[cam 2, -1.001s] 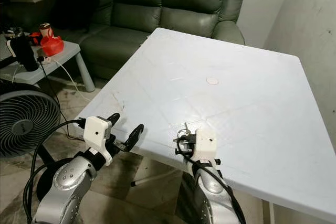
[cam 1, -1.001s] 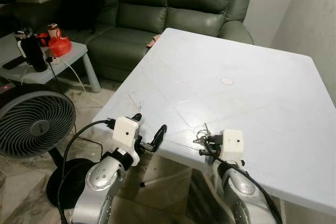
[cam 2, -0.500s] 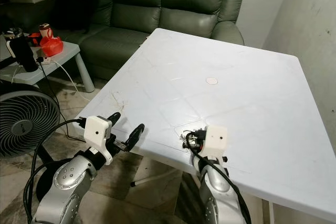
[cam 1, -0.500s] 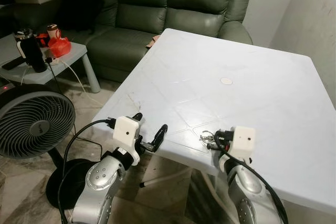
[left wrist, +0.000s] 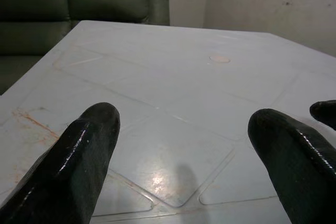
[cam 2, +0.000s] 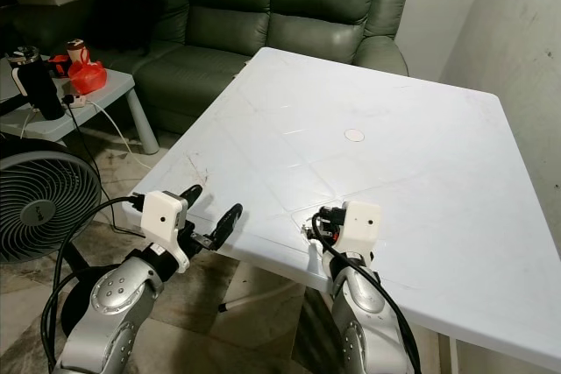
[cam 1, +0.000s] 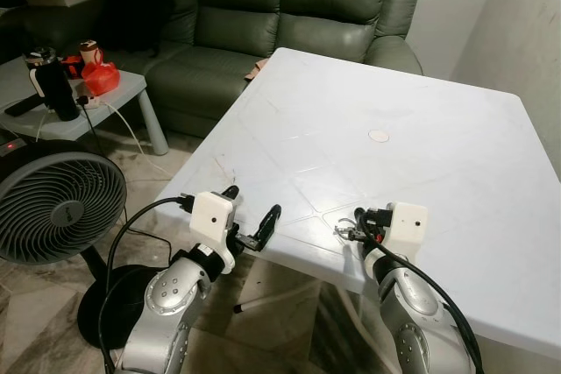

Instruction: Hang keys on a hook

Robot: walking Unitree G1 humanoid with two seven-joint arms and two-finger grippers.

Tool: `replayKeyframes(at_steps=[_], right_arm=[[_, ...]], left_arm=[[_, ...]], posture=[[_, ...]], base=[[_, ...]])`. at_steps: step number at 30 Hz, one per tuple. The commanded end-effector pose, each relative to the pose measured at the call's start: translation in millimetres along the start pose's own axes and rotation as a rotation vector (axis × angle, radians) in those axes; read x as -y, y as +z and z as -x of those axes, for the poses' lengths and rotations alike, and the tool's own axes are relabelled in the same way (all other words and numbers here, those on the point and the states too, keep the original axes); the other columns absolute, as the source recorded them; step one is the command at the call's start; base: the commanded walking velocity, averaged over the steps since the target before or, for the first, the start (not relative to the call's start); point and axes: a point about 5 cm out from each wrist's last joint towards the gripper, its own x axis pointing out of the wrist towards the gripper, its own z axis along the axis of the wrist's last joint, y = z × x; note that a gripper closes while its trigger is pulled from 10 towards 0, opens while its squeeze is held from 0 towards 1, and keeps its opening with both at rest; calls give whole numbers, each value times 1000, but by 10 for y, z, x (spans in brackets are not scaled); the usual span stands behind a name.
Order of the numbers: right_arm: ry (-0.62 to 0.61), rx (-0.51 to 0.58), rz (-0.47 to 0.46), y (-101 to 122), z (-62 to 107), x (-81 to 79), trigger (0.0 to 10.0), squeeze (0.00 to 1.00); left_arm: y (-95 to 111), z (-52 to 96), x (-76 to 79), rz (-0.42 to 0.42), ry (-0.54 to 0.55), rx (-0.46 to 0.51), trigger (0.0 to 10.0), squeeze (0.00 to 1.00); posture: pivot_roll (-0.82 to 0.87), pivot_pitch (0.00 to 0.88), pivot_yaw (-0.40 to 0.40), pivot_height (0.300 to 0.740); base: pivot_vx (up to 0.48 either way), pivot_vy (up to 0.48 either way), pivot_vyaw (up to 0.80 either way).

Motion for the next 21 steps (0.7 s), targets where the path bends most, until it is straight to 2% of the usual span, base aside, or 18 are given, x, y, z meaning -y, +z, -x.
replayKeyframes(at_steps=[1,13,21], right_arm=[[-14,-6,-37,39,-33,-54,10000,1000],[-64,-60,-13,-9,-131,-100,10000,1000],[-77,-110,-2,-88,-133,-89,10000,1000]], left_arm=[[15,-20,-16,-7,3,4,10000,0],[31,-51,-14,-7,4,10,10000,0],[33,-47,-12,-8,6,10,10000,0]], posture=[[46,0,-45,740],[46,1,-43,740],[46,4,-43,740]], base=[[0,0,0],[0,0,0],[0,0,0]])
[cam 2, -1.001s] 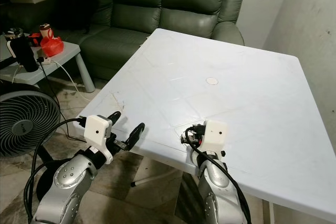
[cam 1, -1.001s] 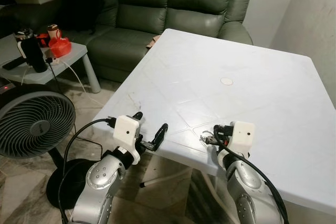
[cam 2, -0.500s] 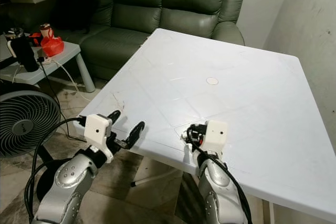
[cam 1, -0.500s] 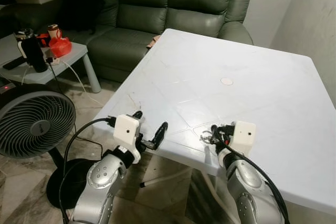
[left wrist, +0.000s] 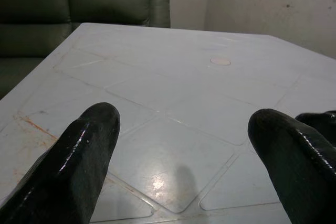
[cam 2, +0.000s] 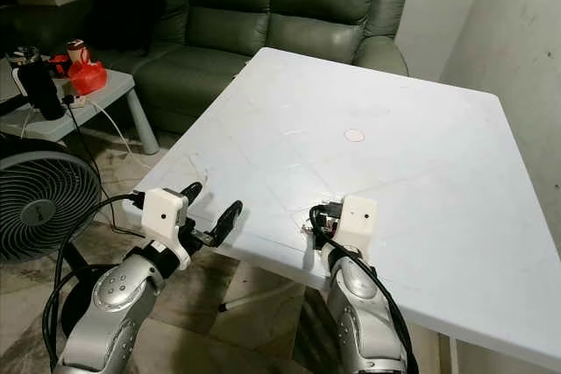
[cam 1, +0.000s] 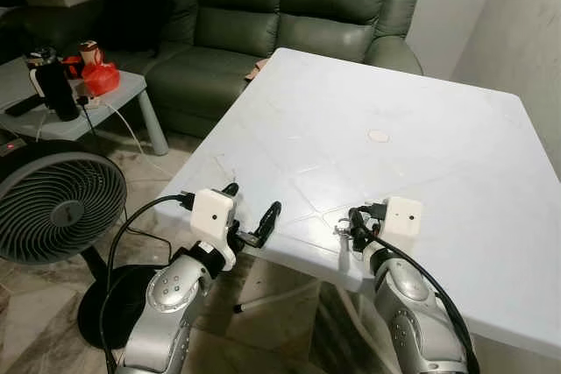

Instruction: Hang keys on a hook

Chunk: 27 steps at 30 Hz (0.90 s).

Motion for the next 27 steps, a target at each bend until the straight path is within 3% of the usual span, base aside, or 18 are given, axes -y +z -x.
replayKeyframes(at_steps=[1,4,5,17,19,20,21,26,27], right_arm=[[24,-36,-27,-46,-1,-98,10000,1000],[22,-97,5,-108,-6,-83,10000,1000],[22,-93,3,-108,-6,-85,10000,0],[25,-149,-38,-186,5,-77,10000,0],[26,-148,-41,-189,10,-73,8000,0],[26,-150,-42,-193,13,-71,8000,0],[27,-152,-42,-198,16,-64,4510,0],[43,-148,-10,-214,36,-67,3255,0],[48,-141,4,-213,46,-72,1255,0]], left_arm=[[15,-22,-11,-7,5,3,10000,0],[18,-26,-10,-8,5,4,10000,0],[18,-26,-10,-8,5,4,10000,0],[20,-34,2,-8,5,8,10000,0],[21,-33,1,-11,5,8,10000,0],[21,-33,1,-11,6,8,10000,0],[22,-36,1,-12,7,9,10000,0],[29,-44,3,-13,7,13,10000,0],[34,-49,3,-14,6,15,10000,0]], posture=[[46,4,-43,740],[46,4,-44,740],[46,4,-44,740],[44,4,-44,740],[44,4,-44,740],[44,4,-44,740],[44,0,-45,740],[44,0,-45,740],[44,0,-45,740]], base=[[0,0,0],[0,0,0],[0,0,0],[0,0,0],[0,0,0],[0,0,0],[0,0,0],[0,0,0],[0,0,0]])
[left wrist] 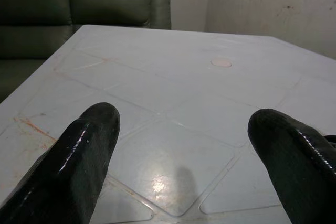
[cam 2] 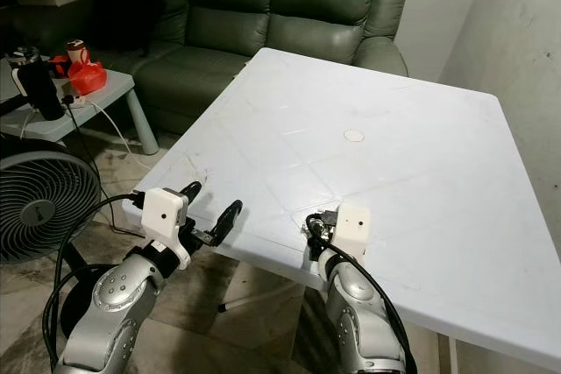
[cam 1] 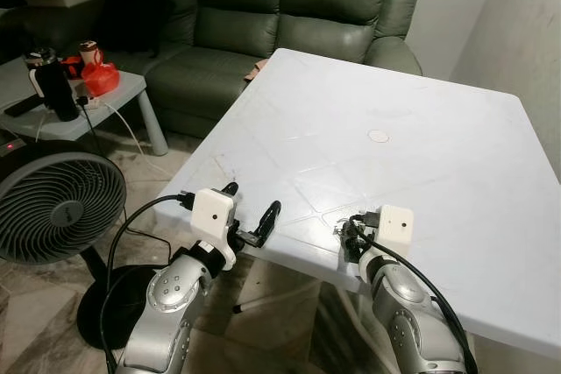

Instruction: Hang keys on a hook

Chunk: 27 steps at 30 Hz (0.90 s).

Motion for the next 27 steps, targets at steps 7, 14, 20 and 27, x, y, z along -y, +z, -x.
replayKeyframes(at_steps=[7,14,20,27], right_arm=[[64,-36,72,-101,63,-84,3412,0],[77,-21,92,-100,91,-80,1490,0],[68,-2,96,-90,101,-53,0,0],[72,37,70,-12,95,-30,0,0]], left_arm=[[29,-42,-6,-16,-2,11,10000,0],[37,-45,-14,-18,-3,13,10000,0],[34,-49,-17,-21,-4,13,10000,0],[40,-67,-22,-24,-4,16,10000,0]], posture=[[42,0,-47,740],[40,0,-46,740],[40,0,-47,740],[38,0,-46,740]], base=[[0,0,0],[0,0,0],[0,0,0],[0,0,0]])
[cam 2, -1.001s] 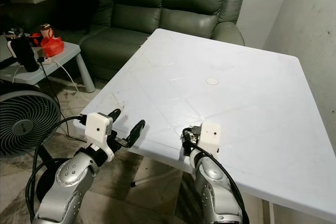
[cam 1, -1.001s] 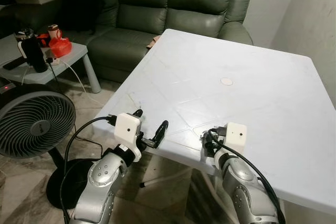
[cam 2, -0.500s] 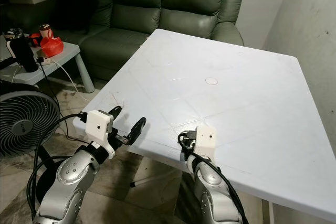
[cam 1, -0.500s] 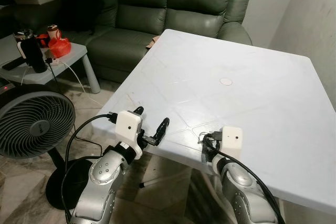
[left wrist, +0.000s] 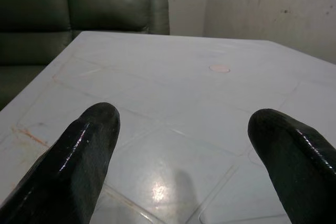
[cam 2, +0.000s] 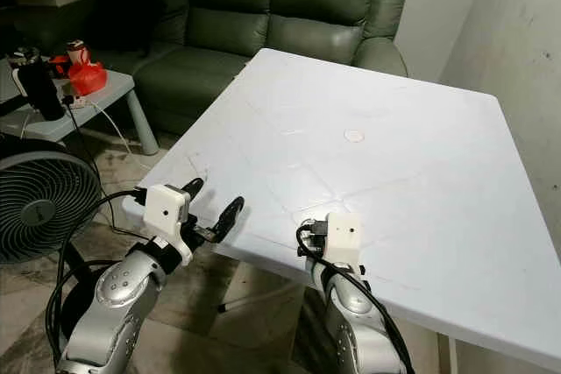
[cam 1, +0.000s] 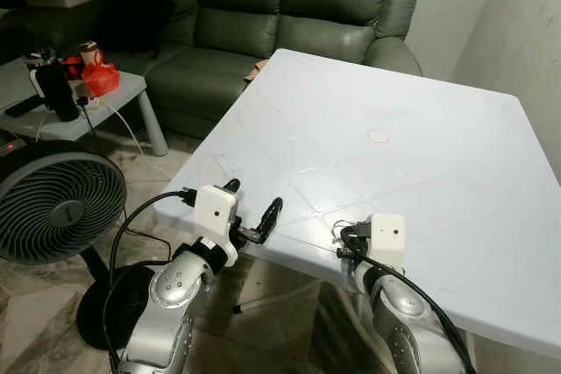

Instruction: Hang keys on a hook

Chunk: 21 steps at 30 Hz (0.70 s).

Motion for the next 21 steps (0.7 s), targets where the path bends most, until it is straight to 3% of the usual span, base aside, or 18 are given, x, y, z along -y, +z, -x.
replayKeyframes(at_steps=[1,11,16,18,21], right_arm=[[-1,24,-14,51,-3,19,0,0],[-1,94,-77,189,-24,71,0,0],[22,190,-138,361,-15,74,0,0],[15,297,-198,564,-19,125,0,0],[25,366,-264,717,-9,164,0,0]], left_arm=[[1,-21,-17,-12,4,-1,10000,0],[12,-56,-29,-14,11,8,10000,0],[54,-102,-47,-16,17,25,10000,0],[98,-171,-92,-15,31,43,10000,0],[152,-238,-144,0,50,63,10000,0]], posture=[[37,0,-46,740],[34,0,-44,740],[35,0,-44,740],[32,0,-42,740],[32,0,-39,740]], base=[[0,0,0],[0,0,0],[0,0,0],[0,0,0],[0,0,0]])
